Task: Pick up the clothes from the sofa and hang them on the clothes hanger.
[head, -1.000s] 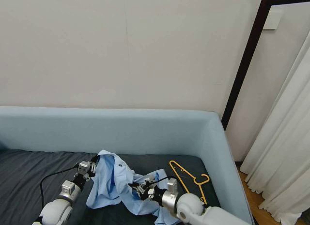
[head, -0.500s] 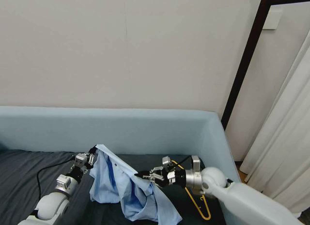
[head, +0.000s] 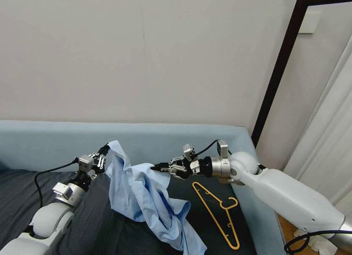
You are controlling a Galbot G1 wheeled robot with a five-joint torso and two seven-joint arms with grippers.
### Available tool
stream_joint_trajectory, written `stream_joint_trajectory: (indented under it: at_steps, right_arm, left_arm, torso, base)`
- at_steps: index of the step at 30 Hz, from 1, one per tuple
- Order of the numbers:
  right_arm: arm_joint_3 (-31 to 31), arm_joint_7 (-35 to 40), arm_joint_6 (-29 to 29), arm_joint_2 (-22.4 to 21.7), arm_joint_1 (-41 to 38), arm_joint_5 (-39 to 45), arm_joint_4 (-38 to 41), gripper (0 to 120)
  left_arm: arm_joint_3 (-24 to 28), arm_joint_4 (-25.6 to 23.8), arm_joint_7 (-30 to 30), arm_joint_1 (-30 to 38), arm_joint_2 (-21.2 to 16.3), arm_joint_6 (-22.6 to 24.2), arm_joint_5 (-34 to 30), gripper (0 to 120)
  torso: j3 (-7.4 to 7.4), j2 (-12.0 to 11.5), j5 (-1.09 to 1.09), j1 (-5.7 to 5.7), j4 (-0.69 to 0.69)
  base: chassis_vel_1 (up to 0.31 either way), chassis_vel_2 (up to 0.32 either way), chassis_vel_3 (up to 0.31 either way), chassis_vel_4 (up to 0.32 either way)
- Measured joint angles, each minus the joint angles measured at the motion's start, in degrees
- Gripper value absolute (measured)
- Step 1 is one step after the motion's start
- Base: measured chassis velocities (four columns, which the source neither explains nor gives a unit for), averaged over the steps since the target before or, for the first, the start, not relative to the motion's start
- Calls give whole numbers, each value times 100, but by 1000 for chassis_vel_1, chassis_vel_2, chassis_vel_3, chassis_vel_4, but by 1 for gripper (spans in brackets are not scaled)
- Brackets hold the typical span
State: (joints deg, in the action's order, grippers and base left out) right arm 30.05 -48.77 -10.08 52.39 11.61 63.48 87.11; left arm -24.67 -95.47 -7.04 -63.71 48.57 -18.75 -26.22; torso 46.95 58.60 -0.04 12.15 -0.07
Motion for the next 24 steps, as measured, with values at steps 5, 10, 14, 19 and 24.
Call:
stream_joint_trajectory:
  at_steps: [5,10,14,19,24]
  right_arm:
    - [-24,316,21,105,723,-656,-363,0]
    - [-191,646,94,320,1777,-1577,-966,0]
    - [-236,1133,145,449,2015,-1819,-1070,10]
    - [-228,2134,330,509,2102,-1832,-1008,25]
    - [-234,4072,337,415,2135,-1707,-652,45]
  left_arm:
    - [132,496,-102,-238,225,-49,560,0]
    - [354,1120,-135,-446,538,-19,1176,0]
    - [528,1383,-149,-481,741,-29,1444,0]
    - [632,1643,-147,-442,983,-38,1660,0]
    - [636,1863,-106,-360,1057,-60,1738,0]
  torso:
    - [1,0,-1,0,2]
    - [1,0,0,0,-2]
    - [1,0,0,0,1]
    - [1,0,-1,0,1]
    - [0,0,0,0,1]
  base:
    - [0,0,0,0]
    - [0,0,0,0]
    - [0,0,0,0]
    - [0,0,0,0]
    - [0,0,0,0]
